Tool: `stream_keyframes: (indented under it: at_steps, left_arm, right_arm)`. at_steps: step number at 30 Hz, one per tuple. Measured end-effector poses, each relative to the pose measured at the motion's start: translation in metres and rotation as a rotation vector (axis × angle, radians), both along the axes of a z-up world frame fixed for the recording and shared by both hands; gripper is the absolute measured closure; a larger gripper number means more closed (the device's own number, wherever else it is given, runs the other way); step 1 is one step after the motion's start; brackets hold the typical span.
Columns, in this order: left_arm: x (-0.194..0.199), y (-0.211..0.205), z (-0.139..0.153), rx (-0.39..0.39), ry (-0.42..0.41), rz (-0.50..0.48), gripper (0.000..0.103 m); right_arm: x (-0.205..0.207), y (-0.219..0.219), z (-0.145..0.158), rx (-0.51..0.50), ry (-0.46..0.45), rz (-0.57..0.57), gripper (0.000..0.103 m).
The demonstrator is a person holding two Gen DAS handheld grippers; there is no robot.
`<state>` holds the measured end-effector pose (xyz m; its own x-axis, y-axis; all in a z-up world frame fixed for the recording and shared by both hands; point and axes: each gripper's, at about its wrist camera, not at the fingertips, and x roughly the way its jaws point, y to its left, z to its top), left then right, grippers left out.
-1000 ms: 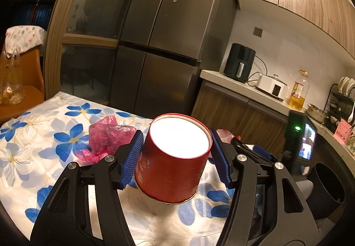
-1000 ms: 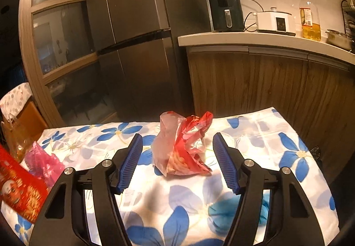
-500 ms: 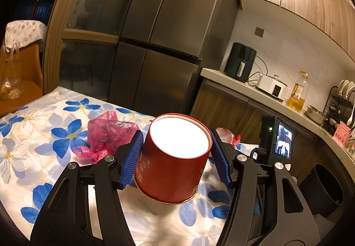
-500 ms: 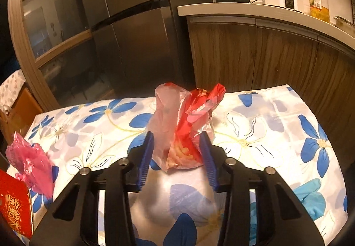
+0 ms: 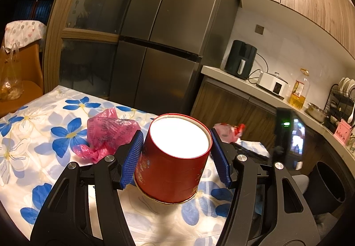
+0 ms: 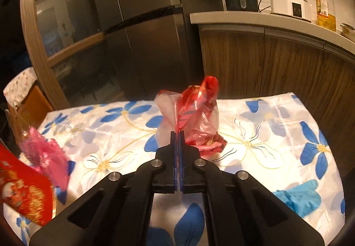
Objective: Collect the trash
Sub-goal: 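Carry the red cup and plastic bag over the black bin with both grippers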
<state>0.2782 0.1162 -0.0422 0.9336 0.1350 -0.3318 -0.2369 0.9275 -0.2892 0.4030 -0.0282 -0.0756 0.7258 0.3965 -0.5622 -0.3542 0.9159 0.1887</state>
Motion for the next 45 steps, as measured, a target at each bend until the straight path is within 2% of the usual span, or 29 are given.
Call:
stream_keyframes:
  at_steps: [7, 19, 29, 45]
  left_arm:
    - [-0.004, -0.005, 0.004, 0.015, -0.011, -0.01, 0.044]
    - [-0.023, -0.037, 0.025, 0.078, -0.042, -0.07, 0.044]
    - [-0.029, -0.09, 0.035, 0.093, -0.021, -0.159, 0.044]
    - [-0.02, -0.197, 0.047, 0.128, -0.032, -0.34, 0.044]
  right_arm:
    - [-0.034, -0.017, 0.016, 0.022, -0.057, 0.007, 0.101]
    - [-0.103, -0.079, 0.051, 0.1, -0.156, -0.04, 0.101]
    - [-0.143, -0.133, 0.073, 0.097, -0.223, -0.115, 0.101]
    - [-0.176, -0.234, 0.084, 0.118, -0.283, -0.3, 0.101]
